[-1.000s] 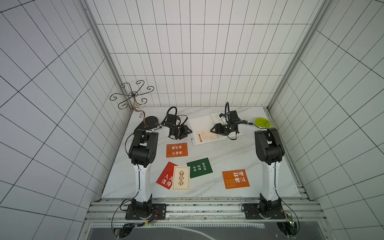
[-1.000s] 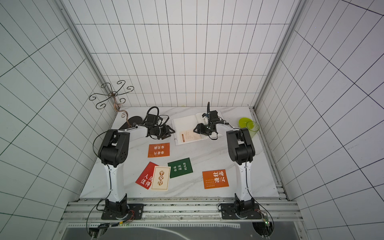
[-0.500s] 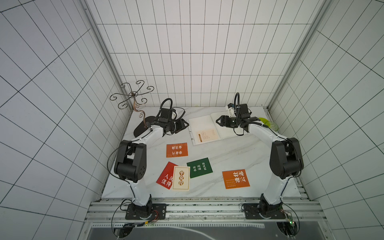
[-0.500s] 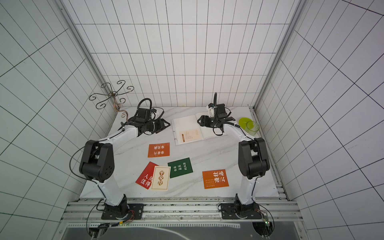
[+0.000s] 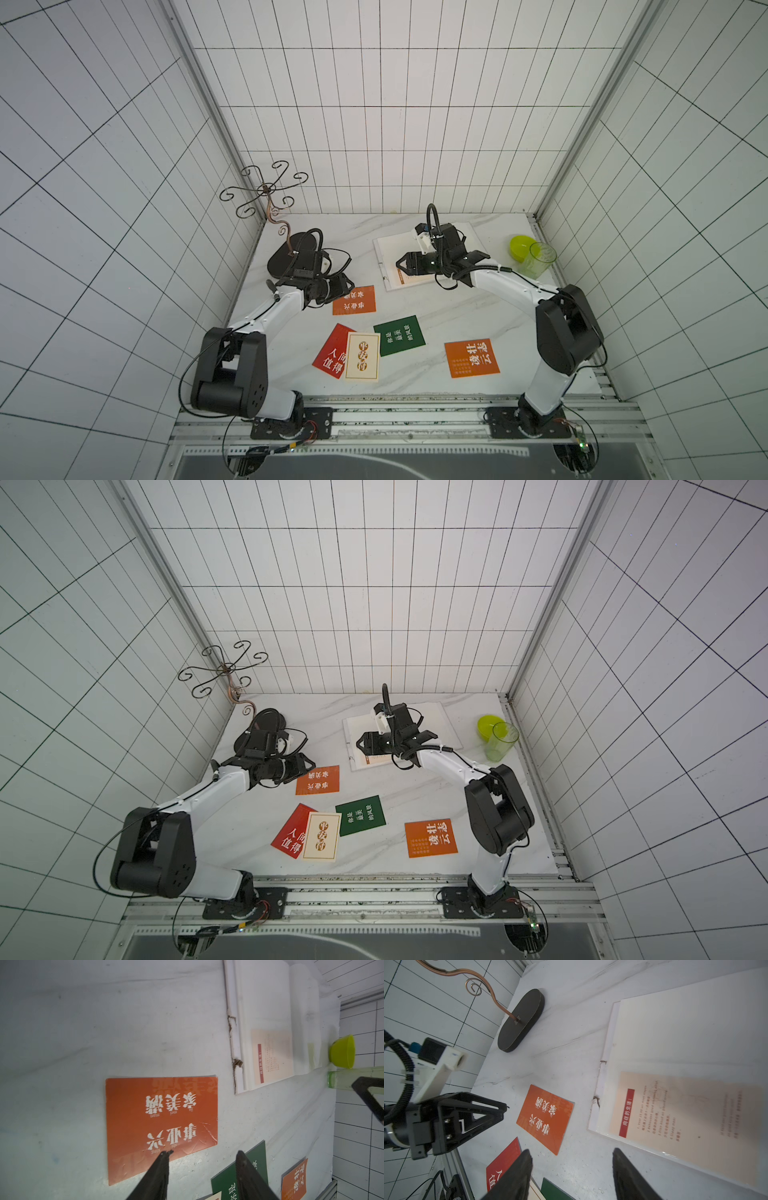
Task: Place the photos into the photo albums
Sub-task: Pick up the photo at the center of the board.
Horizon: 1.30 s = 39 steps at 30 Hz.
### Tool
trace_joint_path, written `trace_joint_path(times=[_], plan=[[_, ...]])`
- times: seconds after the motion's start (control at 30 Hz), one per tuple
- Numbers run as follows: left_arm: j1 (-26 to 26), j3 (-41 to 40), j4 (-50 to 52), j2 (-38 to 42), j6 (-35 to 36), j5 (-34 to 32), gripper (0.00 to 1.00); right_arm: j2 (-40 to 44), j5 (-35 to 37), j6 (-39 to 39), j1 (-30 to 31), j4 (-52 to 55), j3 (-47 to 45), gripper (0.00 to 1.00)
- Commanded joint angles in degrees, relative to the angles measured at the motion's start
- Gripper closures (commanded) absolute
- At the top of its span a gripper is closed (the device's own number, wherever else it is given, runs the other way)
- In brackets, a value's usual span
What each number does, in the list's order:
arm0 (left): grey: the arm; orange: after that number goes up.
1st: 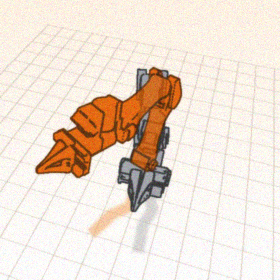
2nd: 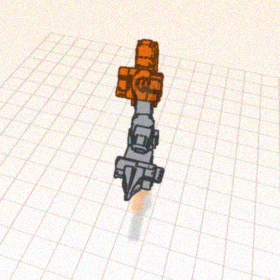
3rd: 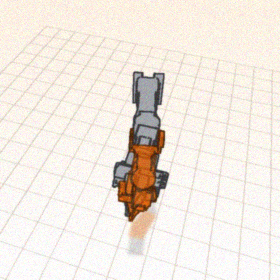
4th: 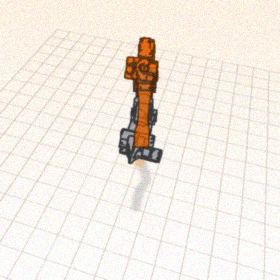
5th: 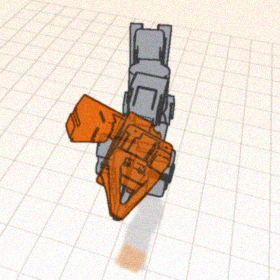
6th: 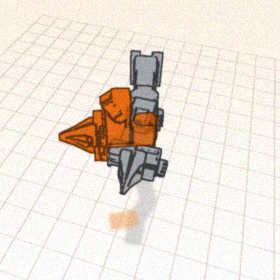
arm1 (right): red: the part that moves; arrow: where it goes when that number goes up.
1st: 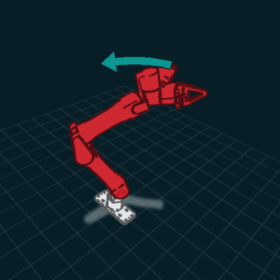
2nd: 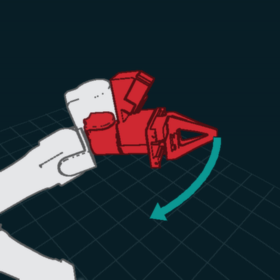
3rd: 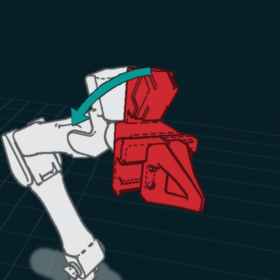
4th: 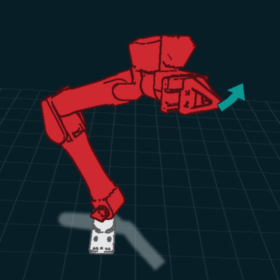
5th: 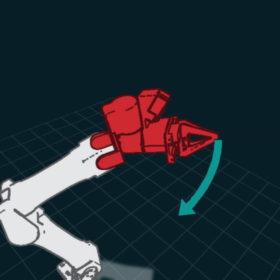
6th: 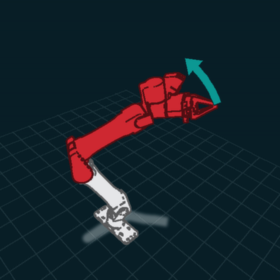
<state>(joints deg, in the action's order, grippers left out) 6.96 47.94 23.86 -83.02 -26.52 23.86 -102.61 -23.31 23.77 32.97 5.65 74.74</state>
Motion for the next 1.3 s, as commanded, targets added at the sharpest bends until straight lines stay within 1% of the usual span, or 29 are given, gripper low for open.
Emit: trace_joint_path(times=[0.0, 0.13, 0.3, 0.6, 0.83, 1.03, 1.17, 1.27], plan=[[-0.6, -1.5, -2.3, -0.3, 0.8, 1.2, 0.48, -4.1, 0.1, 2.4, 2.5, -1.3, 2.4, 0.37], [-0.6, -2.6, -3.9, -1.9, 0.3, 2.3, 0.48, -7.5, -0.5, 3.8, 5.0, -1.8, 4.9, 0.36], [-0.7, -5.0, -5.4, -2.9, -0.6, 2.3, 0.48, -10.3, -0.8, 5.6, 6.3, -3.5, 5.7, 0.35], [-1.7, -8.5, -8.9, -5.5, -3.3, 2.0, 0.48, -14.7, -1.8, 7.6, 6.5, -6.1, 7.8, 0.34], [-3.6, -10.1, -9.4, -4.7, -3.7, 0.8, 0.48, -18.4, -3.2, 8.0, 6.6, -6.2, 11.3, 0.34], [-3.8, -10.2, -9.5, -5.4, -3.6, 2.0, 0.48, -21.0, -4.2, 8.7, 6.9, -6.4, 13.5, 0.34], [-3.8, -10.9, -10.1, -5.5, -4.1, 2.6, 0.48, -22.2, -3.7, 9.5, 7.4, -6.7, 13.4, 0.34], [-3.8, -10.8, -10.2, -5.8, -4.3, 3.1, 0.48, -23.4, -4.7, 10.7, 7.9, -7.7, 13.5, 0.36]])
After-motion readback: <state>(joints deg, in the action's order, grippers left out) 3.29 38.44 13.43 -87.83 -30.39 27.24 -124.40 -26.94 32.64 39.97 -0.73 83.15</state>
